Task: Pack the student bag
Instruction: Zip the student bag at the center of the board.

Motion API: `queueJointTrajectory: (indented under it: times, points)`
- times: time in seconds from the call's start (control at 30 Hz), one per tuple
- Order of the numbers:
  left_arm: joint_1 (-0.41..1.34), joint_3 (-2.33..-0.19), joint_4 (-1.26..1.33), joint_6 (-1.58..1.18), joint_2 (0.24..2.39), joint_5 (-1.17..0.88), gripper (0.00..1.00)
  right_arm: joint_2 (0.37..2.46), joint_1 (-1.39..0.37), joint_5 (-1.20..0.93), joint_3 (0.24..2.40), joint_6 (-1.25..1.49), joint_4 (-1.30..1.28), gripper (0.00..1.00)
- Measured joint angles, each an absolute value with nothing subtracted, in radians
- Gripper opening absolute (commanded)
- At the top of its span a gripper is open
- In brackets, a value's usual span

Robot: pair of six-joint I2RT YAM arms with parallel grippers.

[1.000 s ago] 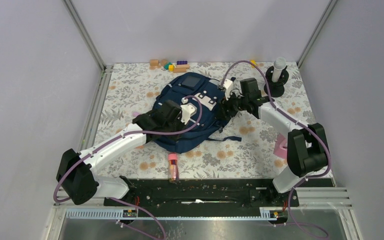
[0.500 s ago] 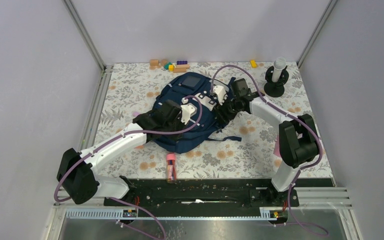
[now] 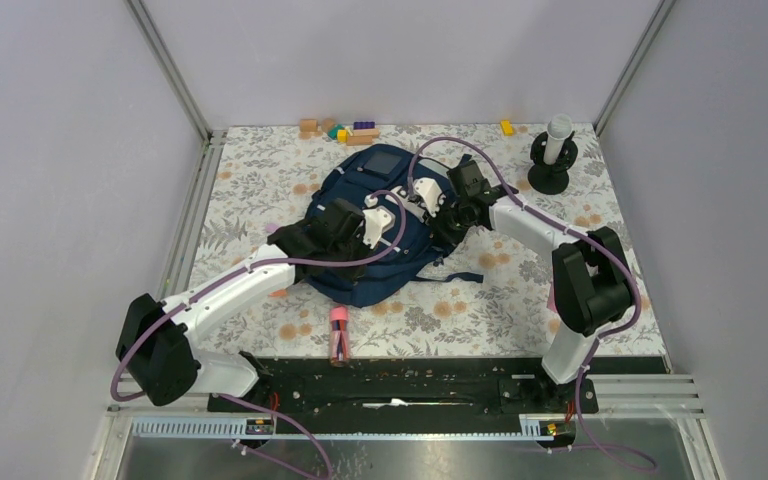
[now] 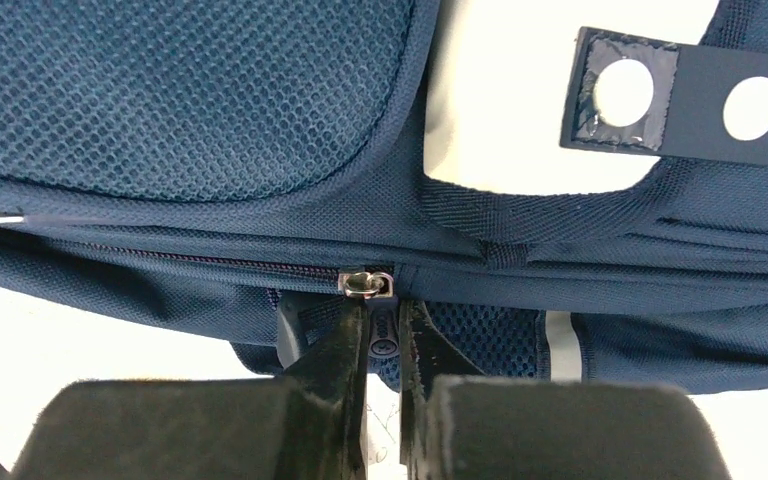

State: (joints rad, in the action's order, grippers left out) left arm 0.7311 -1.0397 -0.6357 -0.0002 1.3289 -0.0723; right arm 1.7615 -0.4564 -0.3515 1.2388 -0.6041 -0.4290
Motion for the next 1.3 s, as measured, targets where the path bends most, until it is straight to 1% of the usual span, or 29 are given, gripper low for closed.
queueJointTrajectory:
  times: [0.17, 0.47, 1.03, 1.1, 1.13, 1.17, 1.2, 1.3]
  points:
    - [0.727, -1.042, -0.635, -0.025, 1.337, -0.089, 0.0, 1.727, -0.459, -0.34, 1.198, -0.555, -0.39, 0.0]
    - [0.727, -1.065, -0.626, -0.112, 1.383, -0.148, 0.0, 1.498, -0.501, -0.269, 1.009, -0.411, -0.255, 0.0]
    - [0.781, -1.146, -0.513, -0.241, 1.512, -0.25, 0.01, 1.24, -0.614, -0.139, 0.767, -0.196, -0.139, 0.0]
    - [0.788, -1.146, -0.491, -0.244, 1.515, -0.258, 0.17, 1.216, -0.638, -0.12, 0.74, -0.171, -0.124, 0.0]
    - [0.792, -1.146, -0.477, -0.247, 1.516, -0.264, 0.28, 1.204, -0.654, -0.109, 0.727, -0.156, -0.119, 0.0]
    - [0.794, -1.146, -0.464, -0.249, 1.517, -0.268, 0.42, 1.196, -0.664, -0.096, 0.72, -0.146, -0.118, 0.0]
    - [0.796, -1.146, -0.439, -0.257, 1.518, -0.275, 0.52, 1.187, -0.674, -0.086, 0.712, -0.131, -0.117, 0.0]
    - [0.8, -1.159, -0.394, -0.269, 1.515, -0.301, 0.74, 1.151, -0.704, -0.043, 0.688, -0.085, -0.101, 0.0]
